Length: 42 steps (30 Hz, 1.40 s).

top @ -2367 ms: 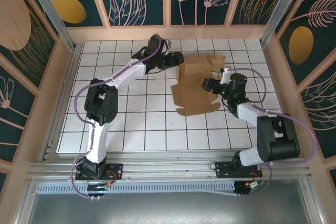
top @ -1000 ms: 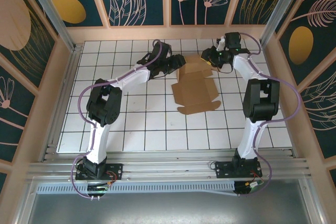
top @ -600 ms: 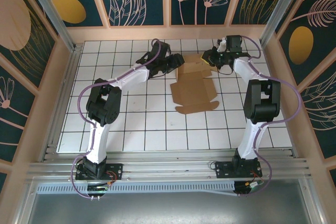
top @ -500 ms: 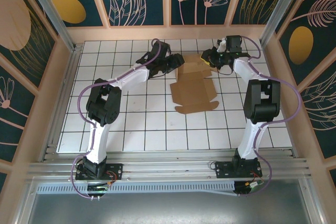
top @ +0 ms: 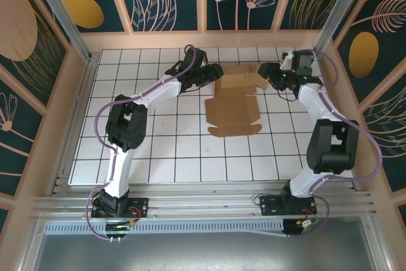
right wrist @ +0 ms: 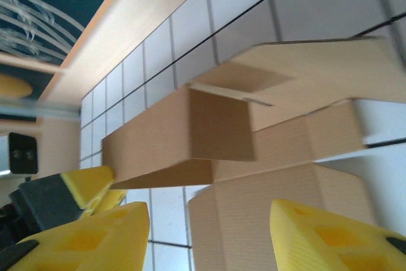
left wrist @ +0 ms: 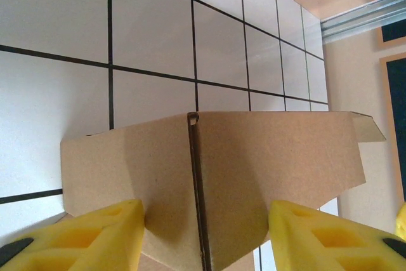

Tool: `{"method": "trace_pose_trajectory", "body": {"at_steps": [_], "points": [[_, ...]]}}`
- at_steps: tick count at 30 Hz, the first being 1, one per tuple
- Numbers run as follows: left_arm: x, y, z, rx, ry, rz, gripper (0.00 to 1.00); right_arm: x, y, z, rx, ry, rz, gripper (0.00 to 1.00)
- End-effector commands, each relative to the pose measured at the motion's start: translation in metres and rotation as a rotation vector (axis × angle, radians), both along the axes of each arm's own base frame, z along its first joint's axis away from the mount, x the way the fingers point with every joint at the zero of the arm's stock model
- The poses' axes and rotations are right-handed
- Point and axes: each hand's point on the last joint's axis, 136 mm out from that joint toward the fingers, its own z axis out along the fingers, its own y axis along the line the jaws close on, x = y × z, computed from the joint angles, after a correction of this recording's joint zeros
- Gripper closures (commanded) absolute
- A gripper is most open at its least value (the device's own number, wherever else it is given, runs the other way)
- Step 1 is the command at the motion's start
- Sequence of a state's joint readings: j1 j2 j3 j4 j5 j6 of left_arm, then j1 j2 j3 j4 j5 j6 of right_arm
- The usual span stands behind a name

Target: Fold the paper box

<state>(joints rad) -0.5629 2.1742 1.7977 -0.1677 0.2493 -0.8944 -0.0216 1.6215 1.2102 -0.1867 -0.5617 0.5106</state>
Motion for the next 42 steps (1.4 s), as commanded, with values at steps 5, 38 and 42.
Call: {"method": "trace_pose_trajectory", "body": {"at_steps": [5,38,42], "points": [[0.001,-0.002,-0.002,0.019,0.007,-0.015,0.46,-0.003,-0.017,-0.06,-0.064,0.037,-0.075,0.47],[0.007,-0.012,0.004,0.034,0.017,-0.07,0.46,0.062,0.006,-0.148,-0.188,-0.102,-0.095,0.43],[0.015,0.004,-0.001,0.075,0.017,-0.029,0.41,0.067,0.002,-0.154,-0.192,-0.099,-0.133,0.45]]}}
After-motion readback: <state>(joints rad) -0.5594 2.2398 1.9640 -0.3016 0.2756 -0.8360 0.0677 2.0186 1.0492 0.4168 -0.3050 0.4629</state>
